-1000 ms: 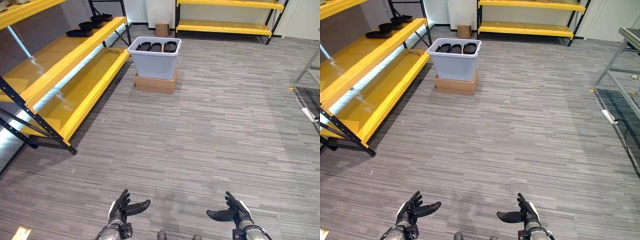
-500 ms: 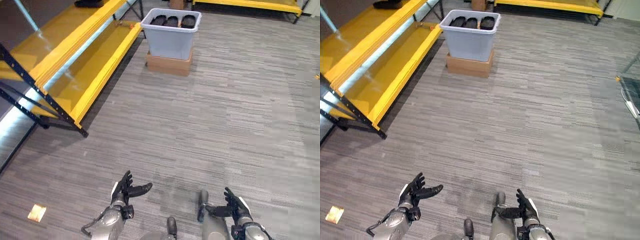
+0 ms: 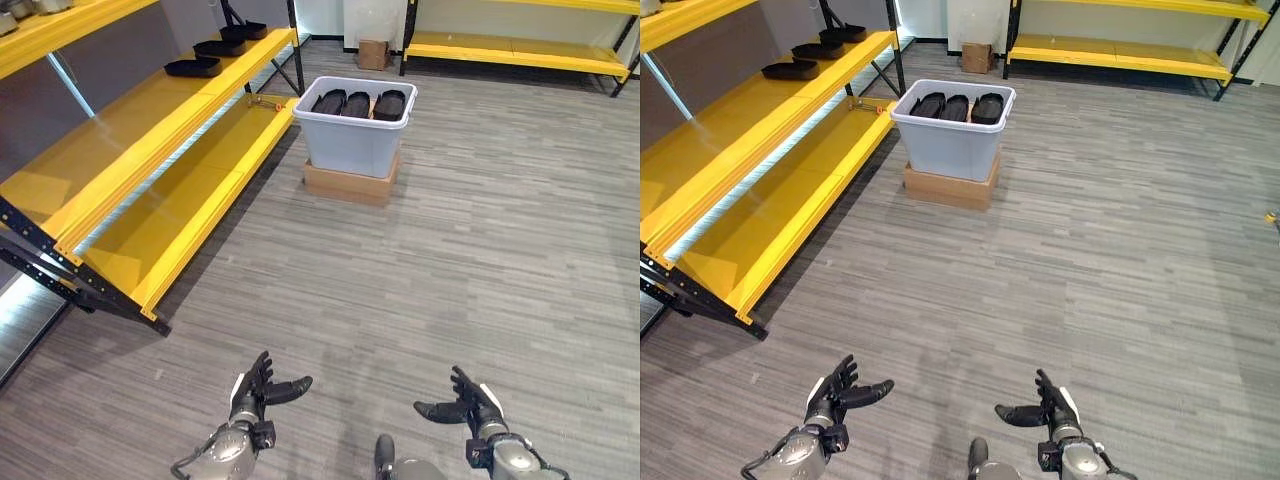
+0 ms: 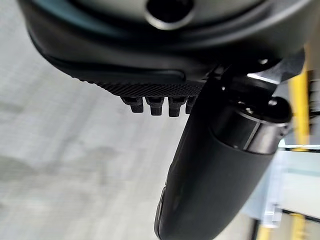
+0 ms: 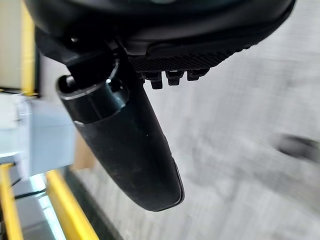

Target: Move parts from the plastic box to the shelf.

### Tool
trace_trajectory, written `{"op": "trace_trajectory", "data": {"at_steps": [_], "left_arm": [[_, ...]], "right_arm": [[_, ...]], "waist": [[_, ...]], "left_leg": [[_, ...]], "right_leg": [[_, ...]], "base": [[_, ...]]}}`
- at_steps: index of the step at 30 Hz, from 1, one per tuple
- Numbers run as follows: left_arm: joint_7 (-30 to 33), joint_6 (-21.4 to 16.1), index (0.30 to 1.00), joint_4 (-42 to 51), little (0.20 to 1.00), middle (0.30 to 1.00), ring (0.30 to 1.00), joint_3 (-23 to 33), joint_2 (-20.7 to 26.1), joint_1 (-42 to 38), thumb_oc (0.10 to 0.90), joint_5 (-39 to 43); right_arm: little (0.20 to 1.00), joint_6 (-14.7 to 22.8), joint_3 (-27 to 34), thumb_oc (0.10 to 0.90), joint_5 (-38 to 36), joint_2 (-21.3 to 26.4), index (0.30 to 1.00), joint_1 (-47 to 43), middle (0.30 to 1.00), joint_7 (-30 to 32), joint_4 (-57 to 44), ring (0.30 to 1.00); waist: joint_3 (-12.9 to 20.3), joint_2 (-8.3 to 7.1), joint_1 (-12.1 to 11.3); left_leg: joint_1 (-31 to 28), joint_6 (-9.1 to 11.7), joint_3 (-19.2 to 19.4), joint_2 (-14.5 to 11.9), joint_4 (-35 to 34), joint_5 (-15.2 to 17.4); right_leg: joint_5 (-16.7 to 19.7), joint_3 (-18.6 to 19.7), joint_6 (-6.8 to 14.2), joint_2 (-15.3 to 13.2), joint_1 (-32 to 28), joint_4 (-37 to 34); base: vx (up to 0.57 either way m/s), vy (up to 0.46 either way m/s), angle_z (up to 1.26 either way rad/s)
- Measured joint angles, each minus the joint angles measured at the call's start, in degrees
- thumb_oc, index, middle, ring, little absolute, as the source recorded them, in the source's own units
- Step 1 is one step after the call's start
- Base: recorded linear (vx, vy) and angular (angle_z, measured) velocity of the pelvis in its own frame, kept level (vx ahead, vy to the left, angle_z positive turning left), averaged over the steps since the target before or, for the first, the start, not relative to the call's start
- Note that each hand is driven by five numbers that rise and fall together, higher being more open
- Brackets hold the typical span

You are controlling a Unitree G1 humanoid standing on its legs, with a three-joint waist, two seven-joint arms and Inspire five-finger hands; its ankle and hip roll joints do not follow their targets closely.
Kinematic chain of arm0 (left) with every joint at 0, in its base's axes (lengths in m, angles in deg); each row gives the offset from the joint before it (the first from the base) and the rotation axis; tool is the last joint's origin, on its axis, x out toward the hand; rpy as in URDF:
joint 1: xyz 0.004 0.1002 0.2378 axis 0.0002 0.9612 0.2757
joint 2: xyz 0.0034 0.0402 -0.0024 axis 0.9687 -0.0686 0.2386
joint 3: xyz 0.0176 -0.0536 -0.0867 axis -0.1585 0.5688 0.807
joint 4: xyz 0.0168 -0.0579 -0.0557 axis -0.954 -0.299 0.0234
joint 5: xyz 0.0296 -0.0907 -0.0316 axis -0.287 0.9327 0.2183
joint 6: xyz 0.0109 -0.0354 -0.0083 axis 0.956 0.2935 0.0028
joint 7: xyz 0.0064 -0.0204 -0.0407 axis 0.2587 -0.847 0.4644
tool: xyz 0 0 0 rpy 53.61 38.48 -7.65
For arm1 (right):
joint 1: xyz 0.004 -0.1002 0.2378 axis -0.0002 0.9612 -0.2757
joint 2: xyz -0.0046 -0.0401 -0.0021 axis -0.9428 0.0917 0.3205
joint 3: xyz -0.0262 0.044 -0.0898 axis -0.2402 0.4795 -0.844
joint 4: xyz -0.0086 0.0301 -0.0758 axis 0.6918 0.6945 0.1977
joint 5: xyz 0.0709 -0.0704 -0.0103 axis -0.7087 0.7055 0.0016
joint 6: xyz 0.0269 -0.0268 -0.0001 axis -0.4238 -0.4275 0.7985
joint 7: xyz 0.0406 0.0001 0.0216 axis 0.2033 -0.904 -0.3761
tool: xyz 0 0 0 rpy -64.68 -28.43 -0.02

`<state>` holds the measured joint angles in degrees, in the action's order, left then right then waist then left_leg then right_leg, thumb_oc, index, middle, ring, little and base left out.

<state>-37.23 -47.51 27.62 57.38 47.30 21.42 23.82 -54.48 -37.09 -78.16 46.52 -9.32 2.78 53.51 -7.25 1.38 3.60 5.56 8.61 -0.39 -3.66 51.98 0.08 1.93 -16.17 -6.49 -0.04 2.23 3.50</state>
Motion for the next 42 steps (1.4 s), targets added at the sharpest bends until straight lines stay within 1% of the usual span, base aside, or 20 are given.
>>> {"op": "trace_trajectory", "data": {"at_steps": [2, 5, 8, 10, 11, 13, 15, 16, 23, 27, 28, 31, 33, 34, 35, 37, 38, 40, 41, 42], "left_arm": [[-0.09, -0.14, 1.000, 1.96, 1.000, 1.000, 1.000, -0.12, 1.51, -0.95, 0.900, 0.03], [-0.49, -0.13, 1.000, 2.97, 1.000, 1.000, 1.000, 0.14, 1.79, -0.63, 0.900, 0.04], [-0.70, 0.39, 1.000, 1.42, 1.000, 1.000, 1.000, 0.09, 1.83, 4.37, 0.900, 0.03], [-0.81, 0.41, 1.000, 0.81, 1.000, 1.000, 1.000, 0.03, 1.56, 5.24, 0.900, 0.01], [-0.78, 0.59, 1.000, 0.69, 1.000, 1.000, 1.000, -0.30, 1.42, 5.25, 0.900, 0.01], [-0.86, 0.52, 1.000, 1.17, 1.000, 1.000, 1.000, -0.59, 0.56, 5.60, 0.900, -0.01], [-0.41, 0.31, 1.000, 1.25, 1.000, 1.000, 1.000, 1.03, 1.13, 4.57, 0.900, 0.02], [0.17, 0.40, 1.000, 1.15, 1.000, 1.000, 1.000, 1.79, 2.44, 3.19, 0.900, 0.06], [0.17, 0.18, 1.000, 1.64, 1.000, 1.000, 1.000, 2.04, 5.76, -1.79, 0.900, 0.06], [0.11, 0.21, 1.000, 1.47, 1.000, 1.000, 1.000, 0.46, 5.82, -2.30, 0.900, 0.08], [0.05, 0.37, 1.000, 1.01, 1.000, 1.000, 1.000, -0.85, 5.80, -2.11, 0.900, 0.07], [0.13, 0.42, 1.000, 1.11, 1.000, 1.000, 1.000, -1.14, 6.03, -0.24, 0.900, 0.00], [0.58, 0.49, 1.000, 1.06, 1.000, 1.000, 1.000, -1.41, 6.56, 0.42, 0.900, -0.17], [0.08, 1.27, 1.000, 1.18, 1.000, 1.000, 1.000, -1.52, 6.65, 0.95, 0.900, -0.16], [-0.02, 1.27, 1.000, 1.31, 1.000, 1.000, 1.000, -1.63, 6.67, 1.01, 0.900, -0.18], [0.11, 0.96, 1.000, 0.94, 1.000, 1.000, 1.000, -1.56, 5.14, 0.11, 0.900, -0.21], [-1.04, 1.02, 1.000, 0.95, 1.000, 1.000, 1.000, -1.87, 5.81, -0.44, 0.900, -0.24], [-1.13, 1.08, 1.000, 0.81, 1.000, 1.000, 1.000, -1.44, 5.26, 1.59, 0.900, -0.23], [-1.21, 1.10, 1.000, 0.16, 1.000, 1.000, 1.000, -1.09, 5.06, 2.24, 0.900, -0.28], [-1.25, 1.15, 1.000, -0.83, 1.000, 1.000, 1.000, -0.41, 5.22, 2.62, 0.900, -0.31]], "right_arm": [[1.000, -0.03, 0.36, 0.900, 0.00, -0.40, 1.000, -1.43, 1.000, 0.56, -0.21, 1.000], [1.000, -0.03, 2.64, 0.900, -0.01, -2.21, 1.000, -1.95, 1.000, 1.37, -0.16, 1.000], [1.000, 0.09, 0.70, 0.900, -0.03, -2.57, 1.000, -0.05, 1.000, 1.08, 0.06, 1.000], [1.000, 0.07, -0.74, 0.900, 0.05, -1.13, 1.000, 1.35, 1.000, 1.13, 0.14, 1.000], [1.000, -0.48, -0.76, 0.900, 0.10, -0.64, 1.000, 1.88, 1.000, 1.10, 1.01, 1.000], [1.000, -0.97, -0.74, 0.900, 0.15, 0.83, 1.000, 4.01, 1.000, 1.26, 1.65, 1.000], [1.000, -1.54, -0.99, 0.900, 0.17, -0.63, 1.000, 4.75, 1.000, 1.03, 2.45, 1.000], [1.000, -1.33, -0.84, 0.900, 0.22, -1.40, 1.000, 3.62, 1.000, 1.00, 1.93, 1.000], [1.000, -0.96, -2.82, 0.900, 0.23, -4.21, 1.000, -1.23, 1.000, 0.46, -0.34, 1.000], [1.000, -1.00, -3.17, 0.900, 0.27, -4.30, 1.000, -1.97, 1.000, -0.02, -0.57, 1.000], [1.000, -1.11, -3.02, 0.900, 0.28, -4.27, 1.000, -1.50, 1.000, 0.00, -0.55, 1.000], [1.000, -0.99, -2.79, 0.900, 0.29, -4.58, 1.000, -0.84, 1.000, -0.14, -0.68, 1.000], [1.000, -1.06, -2.77, 0.900, 0.44, -5.45, 1.000, 0.07, 1.000, -0.58, -0.77, 1.000], [1.000, -1.14, -2.77, 0.900, 0.79, -5.22, 1.000, 0.23, 1.000, -1.10, -1.80, 1.000], [1.000, -1.13, -2.76, 0.900, 0.79, -5.15, 1.000, 0.60, 1.000, -1.13, -2.09, 1.000], [1.000, -1.10, -2.67, 0.900, 0.77, -4.86, 1.000, 2.82, 1.000, -1.38, -2.83, 1.000], [1.000, -1.29, -2.20, 0.900, 0.76, -5.39, 1.000, 4.36, 1.000, -1.34, -2.98, 1.000], [1.000, -2.52, -2.28, 0.900, 0.77, -4.99, 1.000, 4.55, 1.000, -1.40, -2.36, 1.000], [1.000, -2.45, -2.11, 0.900, 0.78, -5.00, 1.000, 4.26, 1.000, -1.30, -2.31, 1.000], [1.000, -2.13, -1.08, 0.900, 0.80, -6.21, 1.000, 4.07, 1.000, -1.26, -2.46, 1.000]], "waist": [[-0.33, -2.83, -1.56], [-2.06, -5.96, -3.98], [-2.44, -4.93, -4.33], [-2.34, -3.40, -4.20], [-2.45, -2.48, -3.54], [-1.69, -0.43, -3.81], [-1.93, -3.74, -4.06], [-2.62, -4.24, -4.27], [-3.53, -4.42, -5.87], [-3.46, -4.39, -7.03], [-3.49, -3.98, -6.07], [-3.81, -3.08, -4.08], [-4.97, -1.87, -3.22], [-6.27, 0.75, -1.88], [-6.30, 0.91, -1.65], [-6.33, 1.88, -0.74], [-7.25, -0.24, 0.86], [-6.82, -0.78, 0.46], [-6.79, -0.66, 0.16], [-7.09, -2.59, 0.01]], "left_leg": [[7.21, -3.12, 1.59, -0.75, 5.00, 2.24], [13.70, -6.58, 4.09, 0.87, -7.99, 7.42], [14.16, -7.46, 8.14, -4.04, -32.81, 1.44], [12.53, -4.47, 4.67, -5.98, -47.50, -1.02], [12.86, -5.18, 4.49, -6.46, -49.54, -2.48], [11.65, -8.86, 4.75, -6.27, -51.54, 1.22], [11.32, -7.35, 4.89, -3.35, -50.90, -3.60], [10.21, -7.18, 5.29, -2.28, -50.85, -12.11], [8.09, -9.04, 8.89, 0.93, -49.11, -10.64], [8.39, -9.30, 11.08, 1.86, -46.66, -5.91], [7.36, -10.19, 10.85, 3.03, -47.79, -5.30], [5.29, -12.48, 9.64, 4.79, -48.75, -5.76], [2.81, -16.74, 8.69, 6.74, -48.85, -4.75], [0.45, -15.71, 8.00, 6.66, -50.51, -5.28], [0.29, -15.71, 7.99, 6.83, -50.73, -5.28], [-1.75, -13.22, 7.88, 8.54, -52.43, -1.42], [-2.15, -15.71, 11.25, 10.11, -49.18, -0.90], [-4.94, -15.38, 11.97, 11.48, -51.33, -0.09], [-5.89, -11.52, 13.05, 11.41, -52.17, 1.09], [-4.65, -9.62, 13.93, 11.95, -46.93, 4.14]], "right_leg": [[-1.96, 1.86, -0.87, -0.15, -2.30, -1.84], [-3.36, 4.57, 1.04, -1.80, -8.05, -5.98], [-5.64, 4.50, 4.94, -1.08, -15.15, -7.60], [-7.44, 4.74, 6.46, -0.33, -17.40, -8.33], [-8.11, 4.66, 7.51, -0.32, -18.78, -8.32], [-9.62, 5.18, 9.77, 0.34, -19.60, -7.73], [-11.05, 6.09, 11.69, -3.85, -19.53, -6.03], [-11.29, 6.71, 13.26, -6.06, -19.35, -4.31], [-8.01, 7.75, 15.03, -10.47, -19.53, -1.67], [-7.77, 7.56, 14.68, -12.82, -14.89, 8.88], [-5.62, 9.34, 13.15, -14.07, -8.43, 21.76], [4.95, 16.36, 15.02, -14.54, 1.79, 41.10], [-5.62, 15.32, 17.24, -12.90, 9.70, 49.53], [-10.40, 10.43, 15.48, -9.73, 13.45, 46.38], [-10.46, 10.11, 15.36, -9.37, 13.80, 45.39], [-9.81, 3.46, 11.72, -7.40, 16.84, 25.20], [-6.05, 1.06, 13.16, -10.55, 17.39, 13.20], [-1.01, -0.02, 12.02, -11.11, 17.49, 1.91], [1.83, -0.45, 12.19, -10.48, 17.30, -3.09], [5.13, -0.44, 14.41, -13.21, 17.18, -8.89]], "base": [[0.33, -0.138, -0.08], [0.24, -0.009, -0.18], [0.38, 0.108, -0.63], [0.33, 0.132, -0.41], [0.19, 0.082, -0.14], [0.23, 0.109, -0.15], [0.47, 0.259, -0.32], [0.54, 0.312, -0.52], [0.27, 0.219, -0.18], [0.26, 0.352, 0.05], [0.24, 0.504, 0.36], [0.24, 0.368, 0.37], [0.34, 0.298, 0.33], [0.39, 0.164, 0.14], [0.32, 0.114, 0.45], [0.29, -0.006, 0.73], [0.36, -0.075, 0.81], [0.30, -0.098, 0.20], [0.18, -0.069, -0.23], [0.19, -0.068, 0.16]]}}
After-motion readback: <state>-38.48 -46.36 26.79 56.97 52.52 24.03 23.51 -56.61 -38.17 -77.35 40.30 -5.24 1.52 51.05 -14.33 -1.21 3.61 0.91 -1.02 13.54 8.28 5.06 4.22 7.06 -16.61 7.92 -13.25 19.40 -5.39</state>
